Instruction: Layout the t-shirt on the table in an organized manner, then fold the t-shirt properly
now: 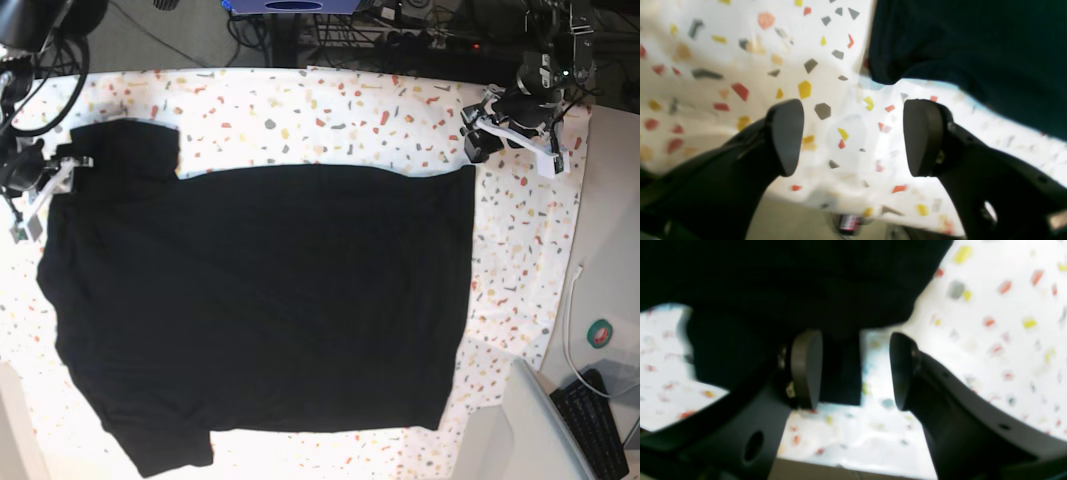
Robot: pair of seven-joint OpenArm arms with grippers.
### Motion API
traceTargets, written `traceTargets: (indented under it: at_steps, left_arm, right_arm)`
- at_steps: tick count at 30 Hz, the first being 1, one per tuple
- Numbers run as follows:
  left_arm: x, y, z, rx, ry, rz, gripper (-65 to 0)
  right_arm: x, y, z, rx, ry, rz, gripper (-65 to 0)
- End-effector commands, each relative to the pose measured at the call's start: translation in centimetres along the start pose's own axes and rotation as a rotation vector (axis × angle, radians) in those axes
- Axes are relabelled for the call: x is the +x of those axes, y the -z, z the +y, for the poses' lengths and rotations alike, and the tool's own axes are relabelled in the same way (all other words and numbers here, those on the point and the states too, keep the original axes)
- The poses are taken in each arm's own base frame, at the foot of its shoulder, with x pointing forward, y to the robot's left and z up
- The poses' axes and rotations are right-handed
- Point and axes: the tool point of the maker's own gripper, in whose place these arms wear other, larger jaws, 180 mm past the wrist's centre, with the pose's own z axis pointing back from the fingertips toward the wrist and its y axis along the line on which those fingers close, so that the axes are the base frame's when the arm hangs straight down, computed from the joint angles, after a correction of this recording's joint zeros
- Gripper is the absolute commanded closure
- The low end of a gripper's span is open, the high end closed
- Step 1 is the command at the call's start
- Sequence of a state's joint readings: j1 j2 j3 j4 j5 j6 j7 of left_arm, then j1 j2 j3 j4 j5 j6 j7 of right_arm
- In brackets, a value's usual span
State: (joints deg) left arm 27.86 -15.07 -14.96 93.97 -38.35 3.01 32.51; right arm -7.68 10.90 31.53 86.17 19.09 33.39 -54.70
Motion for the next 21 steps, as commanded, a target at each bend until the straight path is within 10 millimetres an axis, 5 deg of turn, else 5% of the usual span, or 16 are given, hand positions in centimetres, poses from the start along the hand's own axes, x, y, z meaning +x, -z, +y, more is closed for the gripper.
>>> traceTargets:
  at_steps: [1,7,11,16,21]
  left_arm:
    - [0.8,0.0,0.4,-0.002,-0.018,-0.022,-43.6]
    - [1.0,1.7,-1.9,-0.169,-0.084,-0.013,-43.4]
    - [0.2,2.7,-1.2,-0.166,-0.142,0.012,-43.4]
    - [-0.1,2.6,-1.1,-0.164,-0.146,0.017,-43.4]
    - [-0.1,2.6,-1.0,-0.162,-0.146,0.019,-43.4]
  right_arm:
    - [0.9,-1.2,-1.2,-0.041,-0.003,-0.039,-31.2]
    - [-0.6,-2.6,-1.3,-0.069,0.027,-0.057,-31.8]
    - [-0.9,-3.0,-3.2,-0.102,0.158,-0.129,-32.4]
    - [-2.2,-0.9,-4.4,-0.070,0.254,-0.093,-45.2]
    - [-3.4,0.8,-2.9,-0.020,0.250,-0.038,-39.8]
